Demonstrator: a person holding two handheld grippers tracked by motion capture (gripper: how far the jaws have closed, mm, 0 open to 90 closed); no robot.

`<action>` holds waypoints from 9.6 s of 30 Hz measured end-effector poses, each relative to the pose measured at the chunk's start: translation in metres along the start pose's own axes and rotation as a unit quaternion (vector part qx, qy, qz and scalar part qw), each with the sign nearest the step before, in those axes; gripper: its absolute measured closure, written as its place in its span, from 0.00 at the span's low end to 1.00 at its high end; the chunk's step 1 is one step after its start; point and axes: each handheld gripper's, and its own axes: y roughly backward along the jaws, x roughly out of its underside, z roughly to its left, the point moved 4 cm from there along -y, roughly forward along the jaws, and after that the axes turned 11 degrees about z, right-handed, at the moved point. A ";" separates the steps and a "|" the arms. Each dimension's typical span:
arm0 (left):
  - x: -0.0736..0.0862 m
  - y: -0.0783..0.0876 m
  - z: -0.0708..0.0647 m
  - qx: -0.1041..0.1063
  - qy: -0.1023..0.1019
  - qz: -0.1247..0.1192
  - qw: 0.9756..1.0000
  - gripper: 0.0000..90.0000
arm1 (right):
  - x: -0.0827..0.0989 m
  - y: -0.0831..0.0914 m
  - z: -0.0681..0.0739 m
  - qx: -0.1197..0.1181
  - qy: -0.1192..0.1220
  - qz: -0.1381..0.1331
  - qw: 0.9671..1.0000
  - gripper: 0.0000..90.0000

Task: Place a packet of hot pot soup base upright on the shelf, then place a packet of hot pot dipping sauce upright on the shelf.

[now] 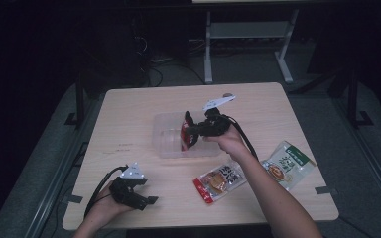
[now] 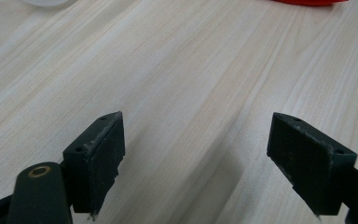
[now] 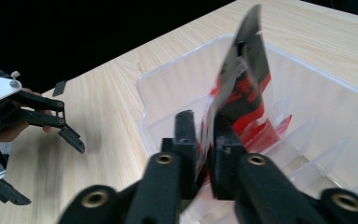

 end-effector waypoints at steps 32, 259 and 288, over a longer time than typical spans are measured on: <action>-0.003 0.005 0.001 0.020 0.018 -0.012 1.000 0.21 | 0.025 0.041 0.018 0.036 -0.007 -0.015 0.999 0.31; -0.088 -0.026 -0.035 0.055 -0.066 0.019 0.996 0.91 | 0.135 0.016 0.075 -0.050 -0.047 0.097 0.993 1.00; -0.089 -0.038 -0.036 0.053 -0.069 0.019 0.996 0.91 | 0.110 0.041 0.089 -0.149 -0.012 0.006 0.989 1.00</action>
